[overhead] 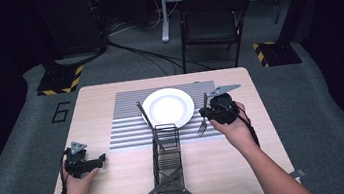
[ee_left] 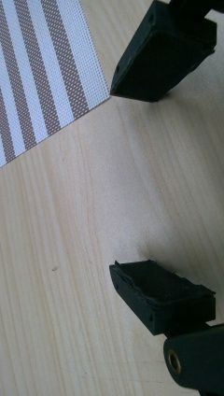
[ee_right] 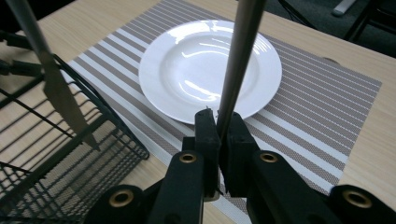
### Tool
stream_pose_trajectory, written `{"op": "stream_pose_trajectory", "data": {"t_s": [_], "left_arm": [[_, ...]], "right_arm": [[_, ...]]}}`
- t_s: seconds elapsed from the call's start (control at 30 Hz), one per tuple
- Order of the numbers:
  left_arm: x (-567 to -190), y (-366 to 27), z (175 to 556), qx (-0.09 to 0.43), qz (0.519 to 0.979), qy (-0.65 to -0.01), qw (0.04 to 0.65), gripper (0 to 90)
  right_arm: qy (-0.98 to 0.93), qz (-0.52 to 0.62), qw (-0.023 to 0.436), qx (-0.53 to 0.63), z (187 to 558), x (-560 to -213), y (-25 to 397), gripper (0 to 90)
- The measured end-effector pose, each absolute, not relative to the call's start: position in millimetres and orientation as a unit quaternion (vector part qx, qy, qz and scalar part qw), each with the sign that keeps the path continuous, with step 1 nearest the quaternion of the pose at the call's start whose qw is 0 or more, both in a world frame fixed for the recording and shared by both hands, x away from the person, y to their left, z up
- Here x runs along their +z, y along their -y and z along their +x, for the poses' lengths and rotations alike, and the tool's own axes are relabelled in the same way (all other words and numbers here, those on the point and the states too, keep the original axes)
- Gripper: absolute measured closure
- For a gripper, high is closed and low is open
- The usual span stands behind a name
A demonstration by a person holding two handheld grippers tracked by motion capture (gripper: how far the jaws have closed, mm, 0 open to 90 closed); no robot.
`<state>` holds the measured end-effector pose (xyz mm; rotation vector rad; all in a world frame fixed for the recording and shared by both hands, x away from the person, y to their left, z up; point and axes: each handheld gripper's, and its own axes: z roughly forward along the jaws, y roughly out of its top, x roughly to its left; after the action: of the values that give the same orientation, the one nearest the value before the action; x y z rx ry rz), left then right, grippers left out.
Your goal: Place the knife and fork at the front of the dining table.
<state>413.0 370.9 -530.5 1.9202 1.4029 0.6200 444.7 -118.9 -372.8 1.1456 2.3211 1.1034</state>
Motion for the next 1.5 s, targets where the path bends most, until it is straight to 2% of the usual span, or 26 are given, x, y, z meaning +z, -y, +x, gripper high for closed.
{"op": "stream_pose_trajectory", "data": {"t_s": [0.53,1.5], "left_arm": [[-530,-371,413,0.238,0.736,-0.538,0.335,12.5],[-530,-371,413,0.238,0.736,-0.538,0.335,12.5]], "right_arm": [[-0.804,0.433,0.18,0.367,460,-407,125,86.5],[-0.791,0.452,0.197,0.362,486,-433,125,85.7]]}}
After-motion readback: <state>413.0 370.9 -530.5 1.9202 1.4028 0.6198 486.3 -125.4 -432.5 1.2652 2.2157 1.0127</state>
